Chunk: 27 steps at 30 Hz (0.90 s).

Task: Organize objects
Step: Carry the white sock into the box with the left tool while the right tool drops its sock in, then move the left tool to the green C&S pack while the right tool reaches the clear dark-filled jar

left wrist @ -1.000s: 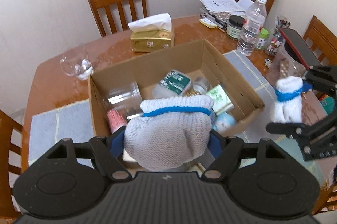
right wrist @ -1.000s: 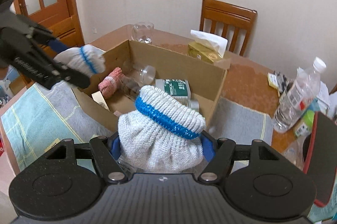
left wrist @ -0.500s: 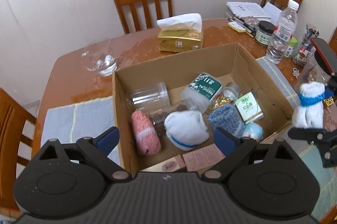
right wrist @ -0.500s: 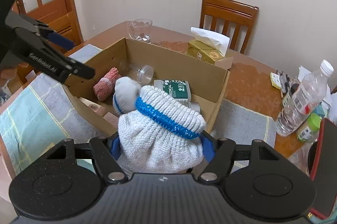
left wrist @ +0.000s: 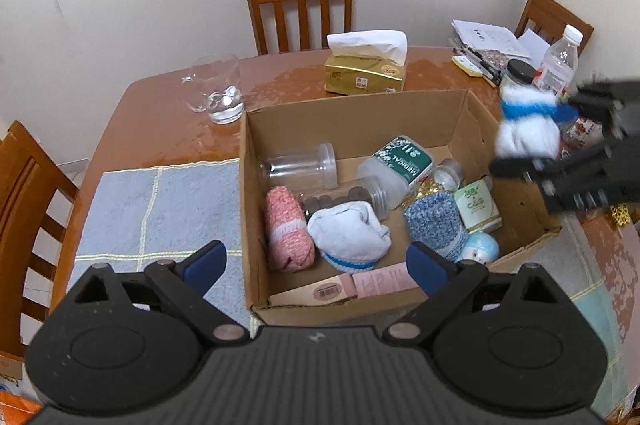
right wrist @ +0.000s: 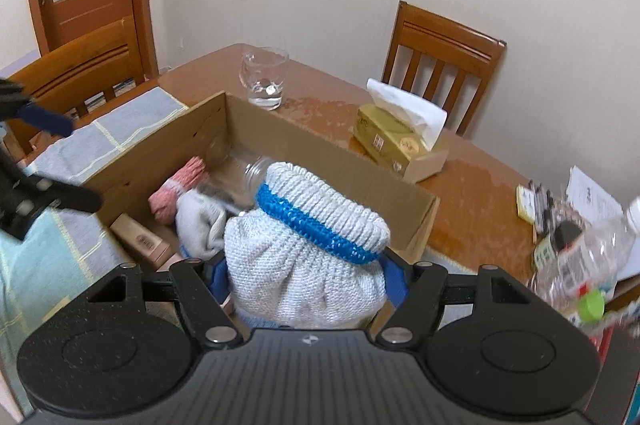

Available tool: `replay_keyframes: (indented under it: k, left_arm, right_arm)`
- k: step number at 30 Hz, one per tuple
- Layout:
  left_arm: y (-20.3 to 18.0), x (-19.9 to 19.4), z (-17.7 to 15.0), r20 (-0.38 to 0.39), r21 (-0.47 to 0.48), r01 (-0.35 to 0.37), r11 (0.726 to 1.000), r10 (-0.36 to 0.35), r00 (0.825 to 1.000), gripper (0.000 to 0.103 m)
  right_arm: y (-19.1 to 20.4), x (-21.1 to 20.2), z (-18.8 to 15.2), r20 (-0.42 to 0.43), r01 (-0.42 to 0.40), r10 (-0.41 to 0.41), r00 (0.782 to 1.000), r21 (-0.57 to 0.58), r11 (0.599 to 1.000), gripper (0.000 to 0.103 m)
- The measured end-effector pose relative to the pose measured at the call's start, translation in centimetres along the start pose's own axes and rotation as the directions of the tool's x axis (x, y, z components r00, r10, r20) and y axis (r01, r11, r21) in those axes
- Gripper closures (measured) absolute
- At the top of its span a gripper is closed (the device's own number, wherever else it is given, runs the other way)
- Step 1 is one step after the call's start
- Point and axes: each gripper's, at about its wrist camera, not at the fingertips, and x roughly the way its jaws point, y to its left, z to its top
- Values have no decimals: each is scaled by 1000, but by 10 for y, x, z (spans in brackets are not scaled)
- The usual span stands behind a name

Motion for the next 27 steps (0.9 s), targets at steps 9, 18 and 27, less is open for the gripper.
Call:
replay_keyframes:
  k: [9, 18, 27]
  left_arm:
    - [4, 1, -3, -3, -18, -17, 1000, 17, 1000, 7]
    - [2, 5, -6, -15, -34, -18, 999, 18, 1000, 6]
    - [-9, -2, -18, -25, -58, -44, 997, 42, 999, 6]
  right_arm:
    - [-11, 34, 29, -2, 109, -109, 994, -38, 993, 3]
    - [-8, 37, 18, -23, 104, -104, 994, -20, 994, 0]
    - [-8, 17, 1, -12, 79, -79, 997, 52, 995, 0]
